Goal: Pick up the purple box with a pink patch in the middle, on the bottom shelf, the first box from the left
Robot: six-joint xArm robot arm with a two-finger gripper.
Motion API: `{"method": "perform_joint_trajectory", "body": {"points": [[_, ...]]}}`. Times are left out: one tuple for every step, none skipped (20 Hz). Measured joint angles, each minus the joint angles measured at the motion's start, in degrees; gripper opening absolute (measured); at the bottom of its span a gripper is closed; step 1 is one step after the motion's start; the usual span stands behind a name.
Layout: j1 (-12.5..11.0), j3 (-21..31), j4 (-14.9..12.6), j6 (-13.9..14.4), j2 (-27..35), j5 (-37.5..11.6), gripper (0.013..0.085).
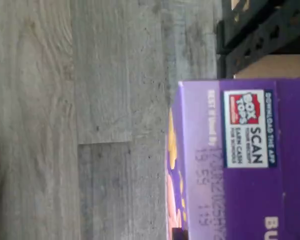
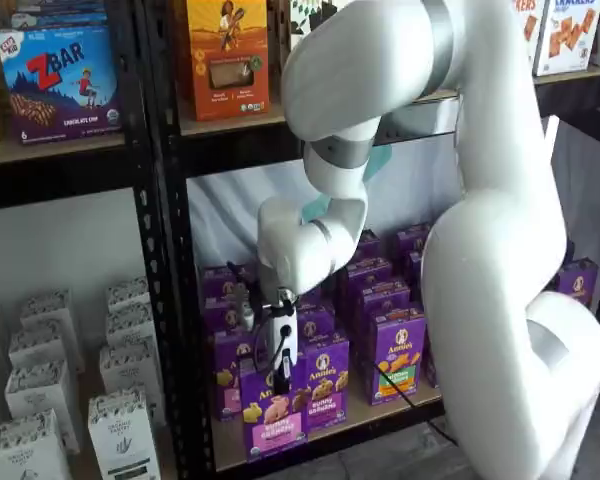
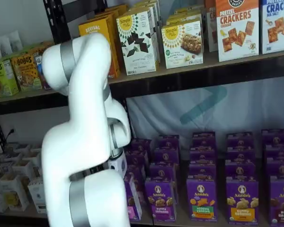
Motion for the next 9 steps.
{"method": "perform_joint_trajectory", "body": {"points": [[0.3, 0.9, -1.5, 1.7, -0.9, -0.1, 0.029], [0.5, 1.6, -2.7, 3.1, -1.7, -0.2, 0.029], [0.8, 2.4, -3.9, 4.4, -2.4, -0.3, 0.029], [1.0, 3.1, -5.0, 5.7, -3.1, -0.3, 0.029], [1.2, 3.8, -6.0, 6.8, -3.8, -0.3, 0.029], [1.4, 4.4, -6.8, 7.7, -4.5, -0.3, 0.029], [1.6, 5.0, -7.2, 8.3, -5.1, -0.3, 0.029], [1.8, 5.7, -7.2, 8.5, -5.8, -0.3, 0.029], [2.1, 6.4, -6.8, 8.5, -6.6, -0.5, 0.029]]}}
